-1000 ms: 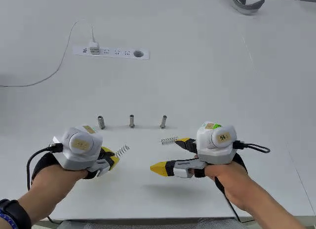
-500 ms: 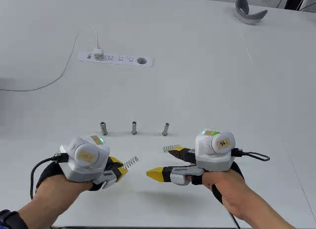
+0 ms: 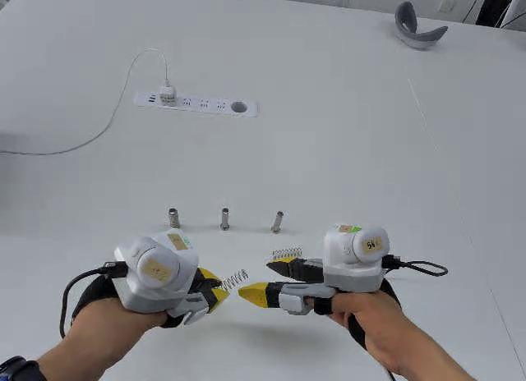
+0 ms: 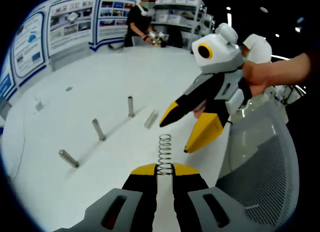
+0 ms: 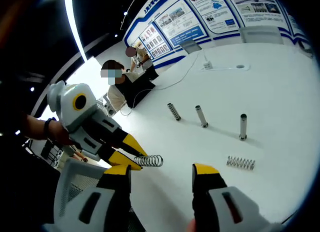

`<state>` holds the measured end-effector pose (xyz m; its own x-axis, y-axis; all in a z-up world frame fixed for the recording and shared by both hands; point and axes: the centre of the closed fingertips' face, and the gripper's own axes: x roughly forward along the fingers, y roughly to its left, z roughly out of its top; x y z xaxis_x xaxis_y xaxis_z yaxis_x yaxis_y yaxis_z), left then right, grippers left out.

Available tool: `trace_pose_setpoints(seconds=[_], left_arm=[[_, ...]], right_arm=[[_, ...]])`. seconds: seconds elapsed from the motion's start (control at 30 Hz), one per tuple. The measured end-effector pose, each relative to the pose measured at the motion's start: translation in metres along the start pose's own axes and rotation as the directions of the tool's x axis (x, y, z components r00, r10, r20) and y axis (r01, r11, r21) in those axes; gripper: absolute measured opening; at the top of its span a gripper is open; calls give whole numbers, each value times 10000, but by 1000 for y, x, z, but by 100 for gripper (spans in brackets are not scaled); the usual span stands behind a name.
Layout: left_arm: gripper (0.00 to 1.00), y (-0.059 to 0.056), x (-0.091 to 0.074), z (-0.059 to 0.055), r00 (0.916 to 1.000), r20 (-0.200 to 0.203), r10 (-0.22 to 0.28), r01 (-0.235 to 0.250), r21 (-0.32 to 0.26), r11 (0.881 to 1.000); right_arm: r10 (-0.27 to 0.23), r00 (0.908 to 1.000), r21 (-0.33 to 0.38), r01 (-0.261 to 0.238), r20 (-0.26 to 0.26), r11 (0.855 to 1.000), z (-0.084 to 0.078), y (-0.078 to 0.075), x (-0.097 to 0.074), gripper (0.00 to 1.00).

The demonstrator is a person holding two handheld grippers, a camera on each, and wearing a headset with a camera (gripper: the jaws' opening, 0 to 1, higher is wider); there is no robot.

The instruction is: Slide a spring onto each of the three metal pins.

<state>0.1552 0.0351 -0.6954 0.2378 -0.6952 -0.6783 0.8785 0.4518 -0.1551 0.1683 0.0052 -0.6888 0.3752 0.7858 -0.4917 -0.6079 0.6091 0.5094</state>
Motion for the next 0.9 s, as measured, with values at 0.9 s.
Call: trace_pose_setpoints(seconds=[0.9], left_arm=[[10,-13,8,0,9988,-264,-421,439,692,9966]], right_arm=[[1026,9947,809,-1026,39,9914,-3,18,-1,23]])
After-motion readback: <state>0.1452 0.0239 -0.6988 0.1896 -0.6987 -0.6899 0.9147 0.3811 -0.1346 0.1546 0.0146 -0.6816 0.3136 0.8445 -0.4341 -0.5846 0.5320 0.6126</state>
